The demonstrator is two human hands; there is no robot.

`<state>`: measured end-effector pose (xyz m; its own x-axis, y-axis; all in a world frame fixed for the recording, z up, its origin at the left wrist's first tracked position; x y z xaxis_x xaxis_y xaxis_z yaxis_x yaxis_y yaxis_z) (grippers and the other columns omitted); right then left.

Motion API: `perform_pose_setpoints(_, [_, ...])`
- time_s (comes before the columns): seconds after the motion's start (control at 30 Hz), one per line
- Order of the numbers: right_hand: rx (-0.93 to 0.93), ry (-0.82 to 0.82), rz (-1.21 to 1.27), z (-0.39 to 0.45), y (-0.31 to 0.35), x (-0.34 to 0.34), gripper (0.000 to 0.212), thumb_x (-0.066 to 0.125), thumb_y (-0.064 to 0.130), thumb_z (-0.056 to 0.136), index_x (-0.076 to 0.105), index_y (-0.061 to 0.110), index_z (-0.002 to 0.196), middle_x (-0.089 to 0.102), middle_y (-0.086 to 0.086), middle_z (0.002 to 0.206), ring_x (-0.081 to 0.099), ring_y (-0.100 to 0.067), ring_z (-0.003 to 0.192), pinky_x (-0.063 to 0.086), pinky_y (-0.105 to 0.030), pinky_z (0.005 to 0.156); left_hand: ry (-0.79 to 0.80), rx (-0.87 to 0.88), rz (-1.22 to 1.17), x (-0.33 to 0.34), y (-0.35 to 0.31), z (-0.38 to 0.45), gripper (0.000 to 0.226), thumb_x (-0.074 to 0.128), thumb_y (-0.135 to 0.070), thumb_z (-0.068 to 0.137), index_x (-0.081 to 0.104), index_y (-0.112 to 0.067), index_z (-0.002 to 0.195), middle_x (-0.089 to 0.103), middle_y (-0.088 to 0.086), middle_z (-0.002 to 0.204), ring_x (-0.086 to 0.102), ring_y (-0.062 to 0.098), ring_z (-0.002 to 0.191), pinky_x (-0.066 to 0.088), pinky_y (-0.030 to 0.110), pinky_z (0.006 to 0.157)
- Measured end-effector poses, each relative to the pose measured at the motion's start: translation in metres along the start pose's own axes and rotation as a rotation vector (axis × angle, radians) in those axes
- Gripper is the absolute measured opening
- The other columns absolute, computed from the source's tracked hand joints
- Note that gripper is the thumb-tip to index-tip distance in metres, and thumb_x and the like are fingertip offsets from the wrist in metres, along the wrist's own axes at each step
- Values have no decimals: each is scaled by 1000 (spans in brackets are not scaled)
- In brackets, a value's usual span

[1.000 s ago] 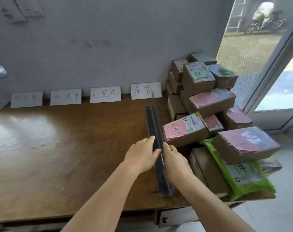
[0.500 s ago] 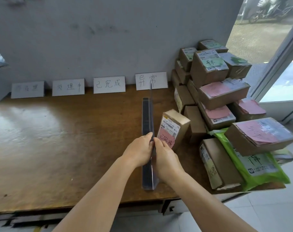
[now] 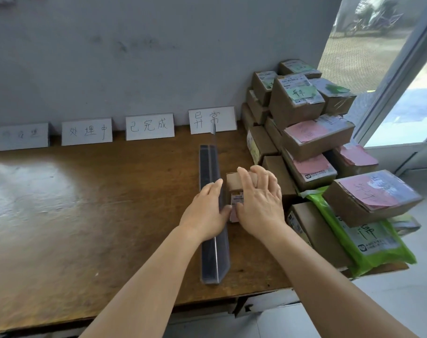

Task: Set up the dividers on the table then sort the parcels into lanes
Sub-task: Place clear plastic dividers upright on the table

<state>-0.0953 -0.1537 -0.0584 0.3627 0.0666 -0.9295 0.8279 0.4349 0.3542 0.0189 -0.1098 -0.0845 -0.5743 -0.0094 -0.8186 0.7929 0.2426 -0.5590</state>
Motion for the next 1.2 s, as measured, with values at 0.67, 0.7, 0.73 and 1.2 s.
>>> perform_pose_setpoints(0.67, [-51, -64, 10, 15, -22, -34, 70, 63, 42, 85, 31, 25, 144, 38, 1, 144, 29, -24, 136, 19, -38, 114, -123, 65, 26, -2, -30, 21, 68, 57, -29, 95, 19, -24, 152, 22, -2, 158, 20, 20, 145, 27, 40, 116])
perform_pose_setpoints(0.7, [-40, -79, 35, 14, -24, -42, 70, 63, 43, 85, 29, 25, 144, 37, 1, 144, 28, -23, 136, 19, -38, 114, -119, 82, -13, -4, -34, 23, 66, 57, -30, 95, 23, -25, 151, 26, -3, 156, 26, 20, 143, 32, 42, 114])
perform_pose_setpoints(0.73, [-26, -95, 62, 13, -26, -51, 72, 62, 45, 85, 28, 26, 145, 36, 2, 145, 28, -22, 136, 19, -38, 114, -108, 88, -54, -4, -37, 26, 64, 58, -30, 94, 27, -26, 149, 31, -3, 153, 33, 20, 139, 38, 44, 110])
perform_pose_setpoints(1.2, [363, -286, 320, 35, -133, -152, 42, 58, 44, 90, 46, 22, 124, 50, -4, 117, 55, -19, 92, 50, -34, 76, -61, 0, -625, 13, -129, 51, 72, 59, -15, 94, 12, -14, 148, 50, -2, 128, 48, 11, 114, 45, 21, 89])
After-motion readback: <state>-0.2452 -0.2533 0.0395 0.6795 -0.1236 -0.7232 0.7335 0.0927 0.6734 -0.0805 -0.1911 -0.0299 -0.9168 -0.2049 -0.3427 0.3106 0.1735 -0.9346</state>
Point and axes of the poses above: each hand's wrist, its own z-axis towards the middle knuckle, its own x-axis out of the palm, y = z × x, the point moved 6 cm from there along z, towards the middle knuckle
